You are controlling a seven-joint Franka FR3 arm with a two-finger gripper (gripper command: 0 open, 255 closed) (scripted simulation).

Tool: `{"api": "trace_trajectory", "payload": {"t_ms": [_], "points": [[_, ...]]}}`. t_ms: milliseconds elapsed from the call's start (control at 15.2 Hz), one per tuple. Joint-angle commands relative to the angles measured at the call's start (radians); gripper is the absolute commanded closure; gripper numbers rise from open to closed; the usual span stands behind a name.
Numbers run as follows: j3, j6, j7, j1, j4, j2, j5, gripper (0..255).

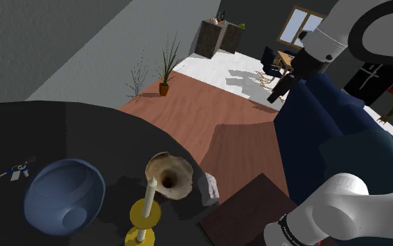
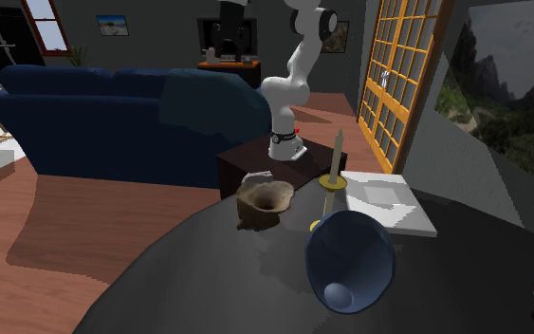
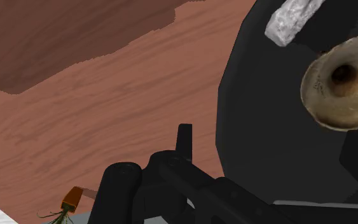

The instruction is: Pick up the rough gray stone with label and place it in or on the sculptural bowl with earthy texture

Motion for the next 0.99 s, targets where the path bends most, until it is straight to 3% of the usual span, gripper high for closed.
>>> {"api": "trace_trajectory", "payload": {"t_ms": [0, 924], "points": [[0.0, 0.0, 0.0, 0.0, 0.0, 0.0, 0.0, 0], [0.074, 0.39, 0.147, 0.023, -0.426, 0.024, 0.122, 0]]}}
